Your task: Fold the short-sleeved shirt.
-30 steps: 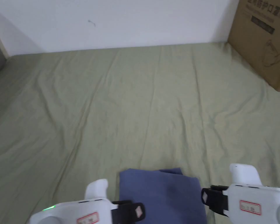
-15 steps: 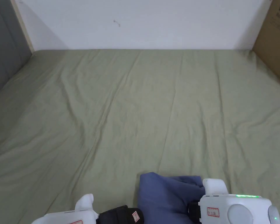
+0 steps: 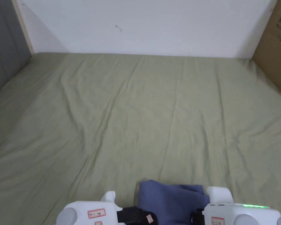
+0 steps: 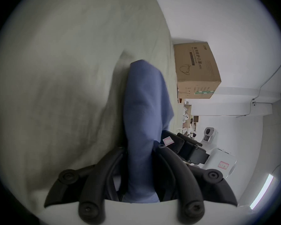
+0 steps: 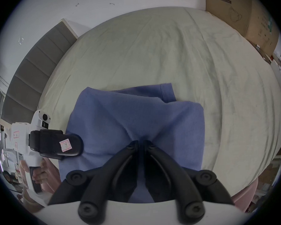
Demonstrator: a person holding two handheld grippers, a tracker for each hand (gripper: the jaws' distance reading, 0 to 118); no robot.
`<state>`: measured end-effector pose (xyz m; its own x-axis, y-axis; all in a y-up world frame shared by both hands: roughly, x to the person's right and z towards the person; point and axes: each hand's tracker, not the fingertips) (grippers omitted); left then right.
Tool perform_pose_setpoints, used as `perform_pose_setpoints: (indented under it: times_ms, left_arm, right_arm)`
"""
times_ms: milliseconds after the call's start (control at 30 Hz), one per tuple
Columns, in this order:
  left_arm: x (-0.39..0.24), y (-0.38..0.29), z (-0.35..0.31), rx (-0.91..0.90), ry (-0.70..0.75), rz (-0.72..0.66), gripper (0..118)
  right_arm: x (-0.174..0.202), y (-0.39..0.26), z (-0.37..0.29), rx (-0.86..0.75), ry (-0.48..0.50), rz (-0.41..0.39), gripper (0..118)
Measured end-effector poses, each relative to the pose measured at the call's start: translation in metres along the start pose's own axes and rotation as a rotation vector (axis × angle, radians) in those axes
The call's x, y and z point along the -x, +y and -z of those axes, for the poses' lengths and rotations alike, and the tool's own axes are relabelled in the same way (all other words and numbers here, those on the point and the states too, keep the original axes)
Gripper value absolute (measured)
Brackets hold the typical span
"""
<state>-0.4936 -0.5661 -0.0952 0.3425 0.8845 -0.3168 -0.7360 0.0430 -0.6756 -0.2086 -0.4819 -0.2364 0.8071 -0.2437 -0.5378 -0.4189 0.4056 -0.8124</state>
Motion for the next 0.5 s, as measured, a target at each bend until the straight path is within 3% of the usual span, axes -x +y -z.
perform_pose_setpoints:
  times_ms: [200,300,500]
  left_arm:
    - [0.003,0.023,-0.091,-0.086,0.167,0.112,23]
    - [0.012,0.046,-0.162,-0.145,0.397,0.199,23]
    - [0.031,0.092,-0.279,-0.235,0.994,0.277,23]
  right_arm:
    - [0.023,0.003,-0.015,-0.035,0.014,-0.043,8]
    - [0.032,0.008,-0.015,-0.045,0.021,-0.051,8]
    - [0.045,0.01,-0.005,-0.028,0.02,-0.068,8]
